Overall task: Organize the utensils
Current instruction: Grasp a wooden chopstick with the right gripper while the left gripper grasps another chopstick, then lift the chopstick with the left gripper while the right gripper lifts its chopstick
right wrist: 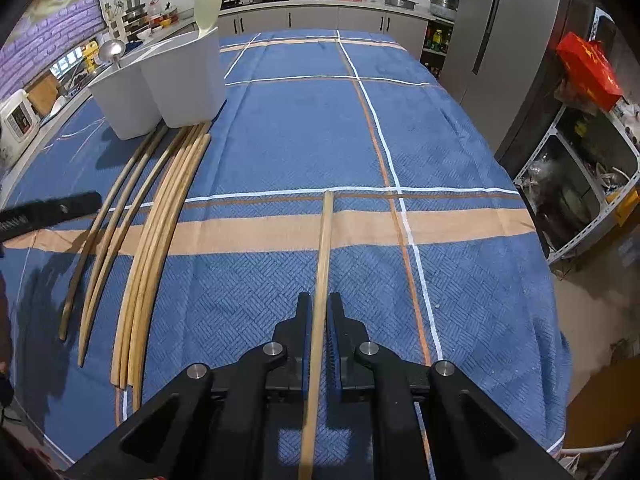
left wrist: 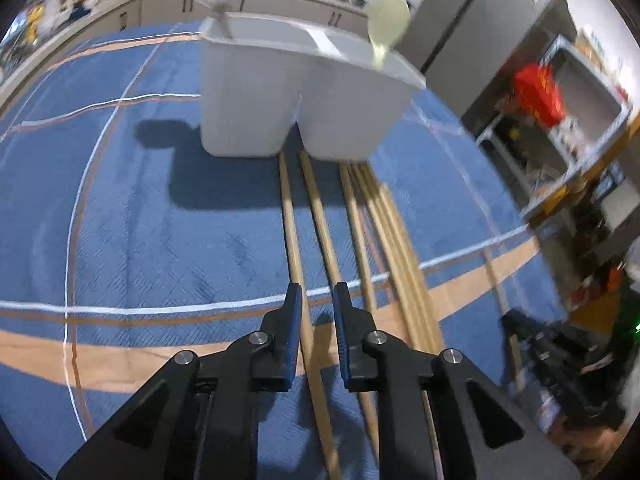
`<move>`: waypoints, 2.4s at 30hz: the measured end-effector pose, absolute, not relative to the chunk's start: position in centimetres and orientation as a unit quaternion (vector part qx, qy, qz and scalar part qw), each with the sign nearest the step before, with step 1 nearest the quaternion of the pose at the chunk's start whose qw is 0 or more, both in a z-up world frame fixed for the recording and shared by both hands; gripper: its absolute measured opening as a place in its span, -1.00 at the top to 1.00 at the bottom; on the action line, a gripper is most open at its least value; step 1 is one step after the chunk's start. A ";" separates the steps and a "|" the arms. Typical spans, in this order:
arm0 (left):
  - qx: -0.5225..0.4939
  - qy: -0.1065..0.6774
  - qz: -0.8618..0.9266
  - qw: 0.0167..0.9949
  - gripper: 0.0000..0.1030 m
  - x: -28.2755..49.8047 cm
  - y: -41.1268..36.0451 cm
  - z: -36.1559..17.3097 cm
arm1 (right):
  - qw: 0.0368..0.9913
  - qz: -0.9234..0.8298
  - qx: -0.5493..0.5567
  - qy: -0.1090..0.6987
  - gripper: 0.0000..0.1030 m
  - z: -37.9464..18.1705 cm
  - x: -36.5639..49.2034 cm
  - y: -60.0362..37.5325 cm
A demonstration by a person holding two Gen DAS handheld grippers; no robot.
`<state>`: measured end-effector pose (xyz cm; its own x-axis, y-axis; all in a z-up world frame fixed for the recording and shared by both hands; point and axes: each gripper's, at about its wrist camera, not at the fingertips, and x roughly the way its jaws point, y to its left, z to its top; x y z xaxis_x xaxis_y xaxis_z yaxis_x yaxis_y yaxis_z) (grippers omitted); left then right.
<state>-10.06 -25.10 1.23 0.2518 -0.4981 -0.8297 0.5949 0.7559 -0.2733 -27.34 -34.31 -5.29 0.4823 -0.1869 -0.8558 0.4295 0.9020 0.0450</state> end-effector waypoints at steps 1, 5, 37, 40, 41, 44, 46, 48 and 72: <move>0.067 0.502 -0.338 0.793 0.82 -10.2 -25.4 1.0 | 0.851 -0.181 0.128 0.475 0.84 -5.3 -27.5 -34.4; 0.079 0.503 -0.333 0.794 0.87 -10.0 -26.0 0.8 | 0.849 -0.178 0.122 0.483 0.84 -5.2 -27.2 -34.3; 0.089 0.561 -0.290 0.770 0.86 -11.6 -20.7 1.0 | 0.798 -0.092 0.171 0.571 0.84 -5.4 -26.7 -35.1; 0.109 0.557 -0.294 0.769 0.86 -11.1 -21.5 1.2 | 0.786 -0.097 0.132 0.597 0.84 -5.4 -24.9 -34.3; 0.117 0.555 -0.296 0.768 0.86 -11.0 -21.7 1.2 | 0.782 -0.098 0.122 0.604 0.84 -5.4 -24.3 -34.1; 0.136 0.549 -0.301 0.768 0.86 -11.0 -22.4 1.2 | 0.773 -0.103 0.101 0.618 0.83 -5.6 -22.6 -33.7; 0.145 0.546 -0.305 0.766 0.86 -11.0 -22.8 1.3 | 0.773 -0.103 0.098 0.618 0.83 -5.6 -21.7 -33.5; 0.143 0.546 -0.310 0.765 0.86 -10.9 -23.1 1.2 | 0.782 -0.105 0.090 0.608 0.85 -5.6 -21.1 -33.0; 0.036 0.378 -0.309 0.872 0.89 -19.5 -14.8 12.6 | 0.924 -0.098 0.191 0.317 0.88 5.1 -31.7 -30.4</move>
